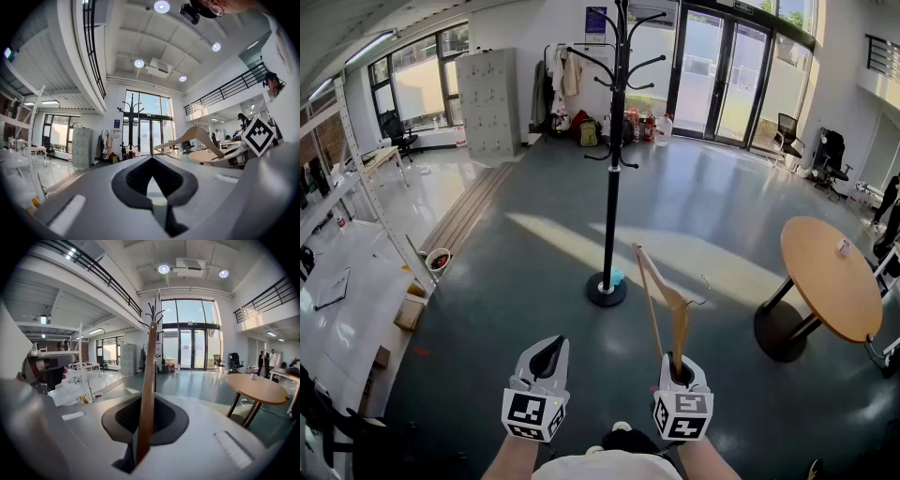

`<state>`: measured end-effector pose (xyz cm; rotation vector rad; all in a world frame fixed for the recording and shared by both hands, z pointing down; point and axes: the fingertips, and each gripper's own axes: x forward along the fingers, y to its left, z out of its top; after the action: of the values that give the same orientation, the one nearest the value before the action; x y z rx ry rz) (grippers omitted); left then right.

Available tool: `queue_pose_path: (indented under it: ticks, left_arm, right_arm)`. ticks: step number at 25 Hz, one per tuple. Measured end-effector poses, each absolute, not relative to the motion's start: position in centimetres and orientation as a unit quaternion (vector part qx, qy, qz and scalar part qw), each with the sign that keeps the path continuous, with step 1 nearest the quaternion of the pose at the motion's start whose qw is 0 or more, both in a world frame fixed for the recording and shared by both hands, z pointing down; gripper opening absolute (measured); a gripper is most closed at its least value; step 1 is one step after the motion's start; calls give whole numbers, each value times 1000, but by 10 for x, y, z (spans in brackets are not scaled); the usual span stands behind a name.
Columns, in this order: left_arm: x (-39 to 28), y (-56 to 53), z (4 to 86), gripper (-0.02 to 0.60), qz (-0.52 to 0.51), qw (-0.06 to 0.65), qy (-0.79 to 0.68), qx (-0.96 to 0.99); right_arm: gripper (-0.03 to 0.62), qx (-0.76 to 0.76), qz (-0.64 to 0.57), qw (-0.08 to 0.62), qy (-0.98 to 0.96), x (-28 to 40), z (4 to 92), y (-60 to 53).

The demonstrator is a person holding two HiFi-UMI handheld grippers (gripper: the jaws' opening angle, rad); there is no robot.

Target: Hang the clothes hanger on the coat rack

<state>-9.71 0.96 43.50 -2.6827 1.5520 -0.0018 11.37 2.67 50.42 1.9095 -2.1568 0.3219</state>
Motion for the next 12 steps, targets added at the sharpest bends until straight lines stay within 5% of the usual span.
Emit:
queue_pose_path:
  ticks: [12]
  left_arm:
    - [-103, 8, 437, 0, -1, 16, 498, -867]
  right_arm:
    - [37, 658, 126, 111, -734, 111, 505, 27]
